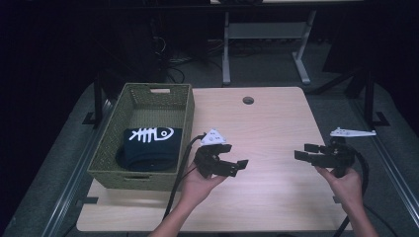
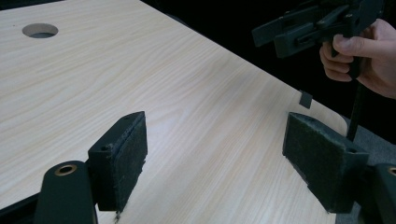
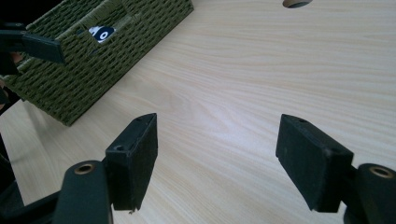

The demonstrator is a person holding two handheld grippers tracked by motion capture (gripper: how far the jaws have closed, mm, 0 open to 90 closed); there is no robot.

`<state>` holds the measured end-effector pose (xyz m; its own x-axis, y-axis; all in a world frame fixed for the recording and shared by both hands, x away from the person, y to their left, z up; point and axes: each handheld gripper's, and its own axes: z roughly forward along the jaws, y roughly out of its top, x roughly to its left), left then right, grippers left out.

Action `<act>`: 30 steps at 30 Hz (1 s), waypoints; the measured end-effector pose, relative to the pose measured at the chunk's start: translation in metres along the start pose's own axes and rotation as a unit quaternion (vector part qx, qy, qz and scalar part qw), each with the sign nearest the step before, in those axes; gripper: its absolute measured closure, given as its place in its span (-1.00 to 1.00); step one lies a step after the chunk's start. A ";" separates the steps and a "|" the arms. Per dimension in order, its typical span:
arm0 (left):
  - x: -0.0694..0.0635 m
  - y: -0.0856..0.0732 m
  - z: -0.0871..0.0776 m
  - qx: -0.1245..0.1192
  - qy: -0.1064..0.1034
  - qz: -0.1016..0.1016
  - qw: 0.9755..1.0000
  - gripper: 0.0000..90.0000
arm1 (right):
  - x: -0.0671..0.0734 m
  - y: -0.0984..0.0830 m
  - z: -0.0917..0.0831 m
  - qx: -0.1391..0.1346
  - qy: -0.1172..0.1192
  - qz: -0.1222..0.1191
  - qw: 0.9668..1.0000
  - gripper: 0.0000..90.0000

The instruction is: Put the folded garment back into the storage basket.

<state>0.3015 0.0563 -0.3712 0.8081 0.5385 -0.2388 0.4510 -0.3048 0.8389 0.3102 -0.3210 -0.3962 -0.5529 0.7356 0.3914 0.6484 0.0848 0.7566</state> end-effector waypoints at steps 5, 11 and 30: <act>-0.002 -0.007 0.004 0.001 -0.003 -0.004 1.000 -0.52 | -0.002 -0.008 -0.001 0.010 -0.002 0.003 1.000 -0.36; -0.008 -0.019 0.012 0.001 0.008 0.006 1.000 -0.51 | -0.004 -0.018 -0.004 0.008 -0.003 0.006 1.000 -0.35; -0.013 -0.053 0.014 -0.007 -0.002 0.013 1.000 -0.51 | -0.014 -0.064 -0.011 0.007 -0.012 0.024 1.000 -0.37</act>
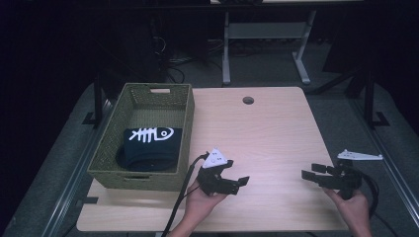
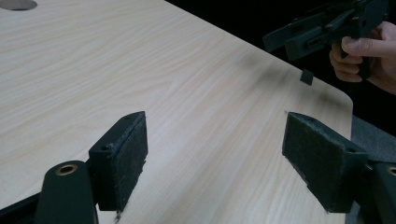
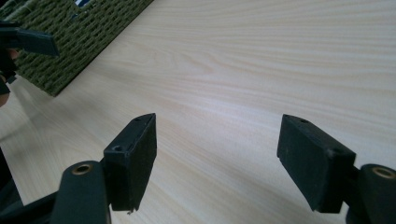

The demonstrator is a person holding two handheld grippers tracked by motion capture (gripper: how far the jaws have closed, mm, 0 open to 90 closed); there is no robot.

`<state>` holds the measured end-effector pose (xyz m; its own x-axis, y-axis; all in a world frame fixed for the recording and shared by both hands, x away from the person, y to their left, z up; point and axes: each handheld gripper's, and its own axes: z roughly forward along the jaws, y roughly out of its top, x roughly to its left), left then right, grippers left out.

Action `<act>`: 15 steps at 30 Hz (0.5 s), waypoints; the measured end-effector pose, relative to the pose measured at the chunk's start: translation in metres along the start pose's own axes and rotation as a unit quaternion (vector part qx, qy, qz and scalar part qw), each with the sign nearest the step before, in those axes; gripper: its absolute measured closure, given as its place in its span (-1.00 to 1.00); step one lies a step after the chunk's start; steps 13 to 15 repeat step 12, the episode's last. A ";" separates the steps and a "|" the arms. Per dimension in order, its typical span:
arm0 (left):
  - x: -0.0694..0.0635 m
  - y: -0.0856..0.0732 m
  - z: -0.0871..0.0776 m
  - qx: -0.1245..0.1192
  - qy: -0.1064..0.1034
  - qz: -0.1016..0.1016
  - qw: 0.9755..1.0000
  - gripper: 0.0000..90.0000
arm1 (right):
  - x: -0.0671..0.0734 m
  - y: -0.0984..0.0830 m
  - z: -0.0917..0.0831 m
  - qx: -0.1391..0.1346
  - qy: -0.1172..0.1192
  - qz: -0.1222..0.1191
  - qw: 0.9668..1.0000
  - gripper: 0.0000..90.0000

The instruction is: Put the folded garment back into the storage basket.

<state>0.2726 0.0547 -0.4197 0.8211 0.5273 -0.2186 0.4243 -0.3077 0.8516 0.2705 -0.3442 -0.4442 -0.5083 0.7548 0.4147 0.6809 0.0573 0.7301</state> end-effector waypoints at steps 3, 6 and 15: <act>-0.003 -0.008 -0.003 0.003 -0.006 0.002 1.000 -0.51 | 0.003 -0.011 -0.004 -0.013 0.001 0.007 1.000 -0.38; -0.008 -0.017 -0.006 0.005 -0.005 0.007 1.000 -0.51 | 0.010 -0.023 -0.007 -0.037 -0.001 0.015 0.999 -0.39; -0.017 -0.031 -0.011 0.005 -0.018 0.023 1.000 -0.51 | 0.026 -0.036 -0.013 -0.051 -0.015 0.000 0.999 -0.43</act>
